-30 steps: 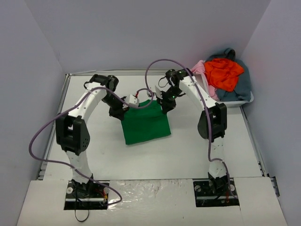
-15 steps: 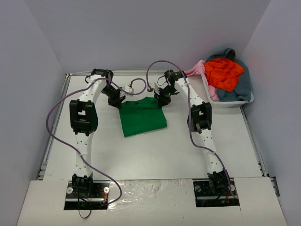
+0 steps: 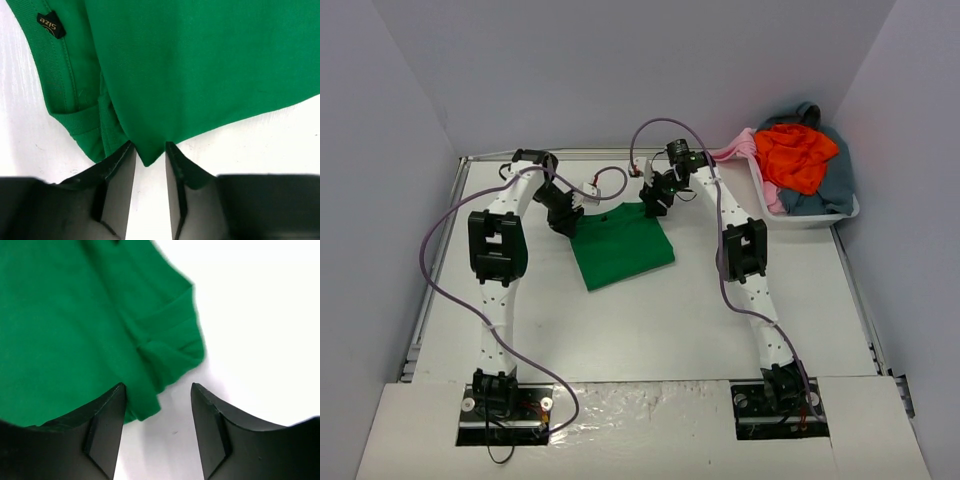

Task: Fold and stack the t-shirts
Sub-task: Fold the long partially folded tshirt into a neat square

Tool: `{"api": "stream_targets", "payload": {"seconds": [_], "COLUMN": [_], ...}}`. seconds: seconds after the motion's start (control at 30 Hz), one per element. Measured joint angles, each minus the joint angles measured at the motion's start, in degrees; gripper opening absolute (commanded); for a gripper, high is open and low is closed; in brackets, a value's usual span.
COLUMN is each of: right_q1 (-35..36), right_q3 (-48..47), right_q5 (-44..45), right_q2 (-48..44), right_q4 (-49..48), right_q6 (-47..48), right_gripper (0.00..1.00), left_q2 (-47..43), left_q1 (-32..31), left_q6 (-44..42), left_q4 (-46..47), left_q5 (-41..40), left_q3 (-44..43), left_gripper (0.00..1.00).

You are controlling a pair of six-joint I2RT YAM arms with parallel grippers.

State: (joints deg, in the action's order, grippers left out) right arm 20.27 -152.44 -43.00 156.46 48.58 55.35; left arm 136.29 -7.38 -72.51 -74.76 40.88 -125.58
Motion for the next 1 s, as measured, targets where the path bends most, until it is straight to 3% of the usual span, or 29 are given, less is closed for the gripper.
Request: {"api": "stream_targets", "payload": {"seconds": [0.13, 0.27, 0.4, 0.47, 0.57, 0.73, 0.87, 1.0], "right_q1": [0.0, 0.1, 0.1, 0.1, 0.5, 1.9, 7.0, 18.1], "right_q3": [2.0, 9.3, 19.7, 25.7, 34.7, 45.4, 54.3, 62.6], "right_q5": [0.7, 5.3, 11.4, 14.9, 21.2, 29.4, 34.0, 38.4], "right_q2": [-0.6, -4.9, -13.2, -18.7, -27.9, -40.0, -47.4, -52.1], "right_q4": [-8.8, -17.1, -22.6, -25.1, -28.6, -32.1, -33.0, -33.6], "right_q6": [-9.2, -16.5, -21.0, -22.4, -23.4, -23.6, -22.4, -20.0], "right_gripper": [0.54, 0.55, 0.57, 0.58, 0.59, 0.59, 0.59, 0.6], "left_q2": [0.0, -1.7, -9.8, -16.0, -24.6, -34.3, -36.9, -36.2], "left_q1": [0.0, 0.2, 0.5, 0.8, 1.8, 4.1, 5.4, 8.6], "left_q6": [3.2, 10.8, 23.1, 29.9, 38.8, 49.8, 57.8, 65.0], "left_q4": [0.0, 1.3, 9.8, 15.1, 22.5, 30.7, 36.9, 40.9], "left_q5": [0.2, 0.0, -2.6, -5.2, -7.2, -7.2, -7.0, -5.8], "left_q3": [0.0, 2.2, 13.5, 20.0, 27.2, 33.8, 41.2, 48.3], "left_gripper": [0.42, 0.44, 0.47, 0.57, 0.64, 0.64, 0.65, 0.66]}}
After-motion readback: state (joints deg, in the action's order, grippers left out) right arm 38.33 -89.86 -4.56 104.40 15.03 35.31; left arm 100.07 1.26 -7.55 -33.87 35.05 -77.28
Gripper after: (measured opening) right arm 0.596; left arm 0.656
